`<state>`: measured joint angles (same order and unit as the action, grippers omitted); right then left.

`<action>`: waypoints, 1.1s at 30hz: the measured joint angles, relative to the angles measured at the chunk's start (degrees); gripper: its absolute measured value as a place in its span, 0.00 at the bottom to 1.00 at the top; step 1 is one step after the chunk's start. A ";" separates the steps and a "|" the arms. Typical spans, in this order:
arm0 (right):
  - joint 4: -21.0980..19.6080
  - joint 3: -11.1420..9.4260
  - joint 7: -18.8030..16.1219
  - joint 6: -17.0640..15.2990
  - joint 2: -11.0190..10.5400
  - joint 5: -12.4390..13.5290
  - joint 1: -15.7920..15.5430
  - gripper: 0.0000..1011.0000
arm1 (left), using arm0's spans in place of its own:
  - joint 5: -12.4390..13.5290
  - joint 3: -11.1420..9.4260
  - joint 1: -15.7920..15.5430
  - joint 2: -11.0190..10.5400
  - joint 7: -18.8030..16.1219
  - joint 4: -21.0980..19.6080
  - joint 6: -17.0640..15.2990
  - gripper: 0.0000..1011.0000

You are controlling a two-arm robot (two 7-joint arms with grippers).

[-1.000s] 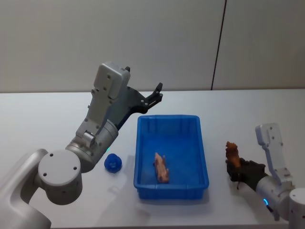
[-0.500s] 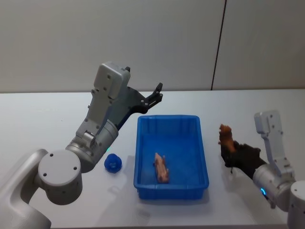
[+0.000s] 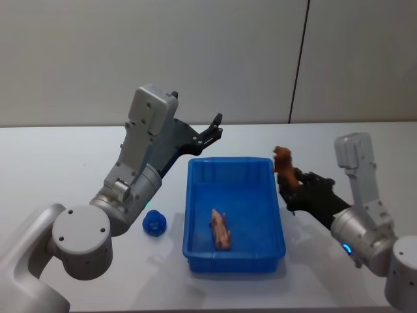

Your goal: Pick up the two dolls from the table and place them into the box.

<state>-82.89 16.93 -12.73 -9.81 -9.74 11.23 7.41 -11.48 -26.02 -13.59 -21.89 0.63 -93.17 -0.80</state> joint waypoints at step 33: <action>6.51 2.27 -0.86 4.87 3.15 -3.17 3.32 0.99 | 0.00 0.00 0.00 0.00 0.00 0.00 0.00 0.99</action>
<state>-76.37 19.20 -13.59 -4.95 -6.59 8.05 10.72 -11.48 -26.02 -13.59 -21.89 0.63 -93.18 -0.79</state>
